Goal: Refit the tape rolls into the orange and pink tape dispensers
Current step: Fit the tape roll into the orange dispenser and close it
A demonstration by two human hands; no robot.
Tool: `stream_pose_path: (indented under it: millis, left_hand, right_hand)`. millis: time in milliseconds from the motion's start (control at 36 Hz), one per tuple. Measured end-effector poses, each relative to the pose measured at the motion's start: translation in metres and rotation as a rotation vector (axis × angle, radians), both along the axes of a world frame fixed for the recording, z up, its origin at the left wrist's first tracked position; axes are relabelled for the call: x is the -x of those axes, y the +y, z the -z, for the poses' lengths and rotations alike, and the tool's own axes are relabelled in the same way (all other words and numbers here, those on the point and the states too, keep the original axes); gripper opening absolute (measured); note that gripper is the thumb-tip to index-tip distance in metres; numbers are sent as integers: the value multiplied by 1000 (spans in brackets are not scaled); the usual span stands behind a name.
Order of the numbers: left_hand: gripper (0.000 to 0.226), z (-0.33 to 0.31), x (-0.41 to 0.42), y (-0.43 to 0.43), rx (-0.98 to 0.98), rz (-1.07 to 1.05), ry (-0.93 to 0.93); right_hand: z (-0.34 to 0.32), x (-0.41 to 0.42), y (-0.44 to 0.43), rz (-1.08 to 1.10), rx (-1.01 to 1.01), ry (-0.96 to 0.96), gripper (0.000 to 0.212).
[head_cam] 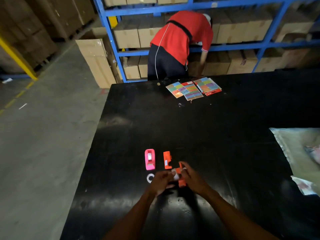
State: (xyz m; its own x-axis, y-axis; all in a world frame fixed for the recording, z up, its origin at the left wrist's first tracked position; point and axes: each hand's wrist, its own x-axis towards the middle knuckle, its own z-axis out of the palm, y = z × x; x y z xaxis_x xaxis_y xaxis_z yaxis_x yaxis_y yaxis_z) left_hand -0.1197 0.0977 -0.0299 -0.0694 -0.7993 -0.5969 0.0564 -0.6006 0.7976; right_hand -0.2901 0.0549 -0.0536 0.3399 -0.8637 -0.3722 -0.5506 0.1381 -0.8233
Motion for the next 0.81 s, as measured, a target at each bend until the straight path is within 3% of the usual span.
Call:
stream_pose_path:
  millis: [139, 250, 333, 528, 611, 694, 806]
  left_hand:
    - [12, -3, 5, -5, 32, -156, 47]
    - [31, -10, 9, -13, 47, -203, 108]
    - [28, -16, 9, -17, 38, -169, 74]
    - [34, -4, 3, -30, 76, -70, -63]
    - [39, 0, 1, -43, 48, -126, -109]
    - [37, 8, -7, -55, 50, -170, -245]
    - [14, 36, -14, -73, 169, -84, -536]
  right_hand:
    - [-13, -6, 5, -11, 13, -26, 37]
    - [-17, -6, 5, 6, -18, -83, 39]
    - [-16, -6, 2, 32, -36, -123, 38]
    - [1, -10, -12, 99, -72, -208, 69]
    - [4, -15, -19, 133, -92, -188, 42]
    - [2, -15, -29, 167, -69, -195, 35]
    - [14, -11, -40, 183, -89, -227, 38]
